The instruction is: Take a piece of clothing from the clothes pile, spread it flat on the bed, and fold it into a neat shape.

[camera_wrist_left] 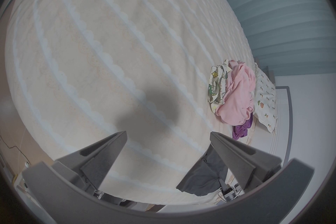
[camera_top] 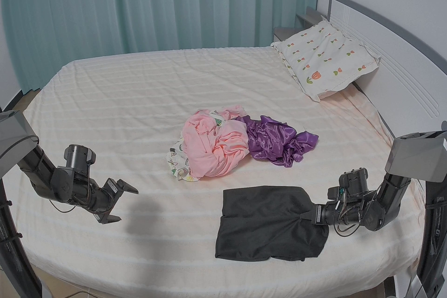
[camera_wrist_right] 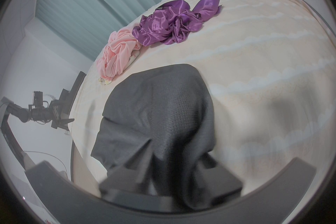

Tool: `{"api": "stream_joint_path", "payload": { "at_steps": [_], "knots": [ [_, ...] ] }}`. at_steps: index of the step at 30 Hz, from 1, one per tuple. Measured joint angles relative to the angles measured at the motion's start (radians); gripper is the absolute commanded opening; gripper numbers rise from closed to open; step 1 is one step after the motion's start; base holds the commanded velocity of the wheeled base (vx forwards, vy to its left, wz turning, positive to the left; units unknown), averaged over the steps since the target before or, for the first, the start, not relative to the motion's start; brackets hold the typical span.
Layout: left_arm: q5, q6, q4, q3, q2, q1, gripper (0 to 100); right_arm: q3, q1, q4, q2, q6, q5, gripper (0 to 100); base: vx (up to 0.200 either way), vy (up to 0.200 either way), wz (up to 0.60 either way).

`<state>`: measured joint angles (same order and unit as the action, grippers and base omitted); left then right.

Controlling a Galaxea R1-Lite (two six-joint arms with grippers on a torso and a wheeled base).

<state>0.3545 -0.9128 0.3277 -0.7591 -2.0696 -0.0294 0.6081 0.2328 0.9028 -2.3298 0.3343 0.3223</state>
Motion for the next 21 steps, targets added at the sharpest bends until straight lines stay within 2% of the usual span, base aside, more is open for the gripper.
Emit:
{"api": "stream_joint_path", "payload": {
  "at_steps": [6,12,17,21],
  "knots": [
    [0.000,0.000,0.000,0.000,0.000,-0.001,100,-0.013,-0.042,-0.002,0.024,-0.006,0.011,100,0.000,0.000,0.00],
    [-0.003,0.000,0.000,0.000,0.000,-0.001,100,-0.006,-0.106,-0.005,0.039,0.034,0.020,100,0.000,0.000,0.00],
    [-0.004,0.000,0.000,0.000,0.000,-0.001,100,0.035,-0.122,-0.005,0.023,0.173,0.019,100,0.000,0.000,0.00],
    [-0.008,0.000,0.000,0.000,0.000,-0.001,100,0.084,-0.110,-0.005,0.001,0.219,0.011,100,0.000,0.000,0.00]
  ]
}}
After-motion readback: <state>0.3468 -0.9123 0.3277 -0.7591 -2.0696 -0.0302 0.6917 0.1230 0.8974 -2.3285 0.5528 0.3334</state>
